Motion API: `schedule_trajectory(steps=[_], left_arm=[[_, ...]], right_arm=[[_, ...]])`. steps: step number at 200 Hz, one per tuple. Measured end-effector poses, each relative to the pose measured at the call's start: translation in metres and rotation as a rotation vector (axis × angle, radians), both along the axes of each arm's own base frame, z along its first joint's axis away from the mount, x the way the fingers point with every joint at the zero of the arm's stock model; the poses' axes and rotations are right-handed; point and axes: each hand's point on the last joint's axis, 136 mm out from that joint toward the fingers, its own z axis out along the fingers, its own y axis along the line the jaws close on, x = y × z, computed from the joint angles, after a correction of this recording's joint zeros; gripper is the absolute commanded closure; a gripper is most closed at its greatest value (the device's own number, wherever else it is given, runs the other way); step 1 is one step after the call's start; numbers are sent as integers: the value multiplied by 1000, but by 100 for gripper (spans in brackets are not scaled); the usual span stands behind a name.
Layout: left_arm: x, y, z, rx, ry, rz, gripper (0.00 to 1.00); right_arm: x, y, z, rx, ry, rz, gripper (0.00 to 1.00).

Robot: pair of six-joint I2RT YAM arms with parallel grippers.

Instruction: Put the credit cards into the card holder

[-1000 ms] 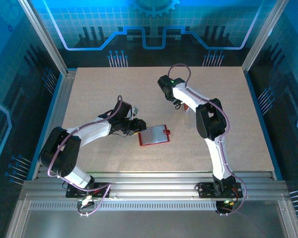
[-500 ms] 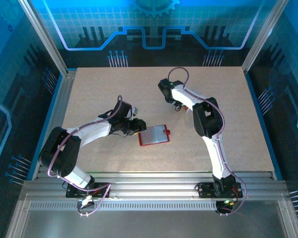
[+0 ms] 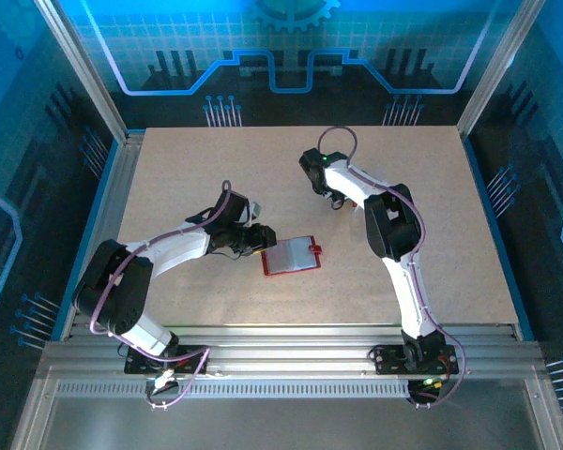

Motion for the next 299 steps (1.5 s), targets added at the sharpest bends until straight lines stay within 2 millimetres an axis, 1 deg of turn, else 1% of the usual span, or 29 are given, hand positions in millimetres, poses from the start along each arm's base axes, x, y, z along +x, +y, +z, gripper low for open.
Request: schedule_trajectory(steps=[70, 113, 133, 147, 154, 167, 195, 220, 248, 271, 299], left_arm=[[0, 0, 0, -2, 2, 4, 62], [2, 0, 1, -8, -2, 5, 62], [3, 0, 2, -11, -8, 7, 62], [4, -1, 3, -15, -15, 7, 62], [4, -1, 4, -16, -16, 6, 62], [4, -2, 4, -19, -14, 4, 62], [4, -2, 4, -22, -15, 3, 62], [4, -2, 4, -22, -16, 3, 62], [5, -2, 4, -22, -16, 5, 62], [5, -1, 5, -22, -16, 6, 62], [5, -1, 5, -23, -16, 7, 62]], right_arm=[[2, -12, 2, -7, 0, -21, 51], [3, -14, 19, 6, -30, -23, 59], [4, -17, 25, 13, -40, -29, 58], [3, -19, 25, 26, -39, -33, 52], [3, -18, 23, 39, -33, -32, 50], [0, -17, 19, 65, -13, -29, 50], [-3, -9, 8, 150, 18, -29, 59], [-4, -6, 1, 217, 39, -40, 60], [-5, -11, -5, 267, 55, -67, 60], [-5, -13, -9, 309, 67, -81, 65], [-8, -7, -21, 390, 96, -89, 69]])
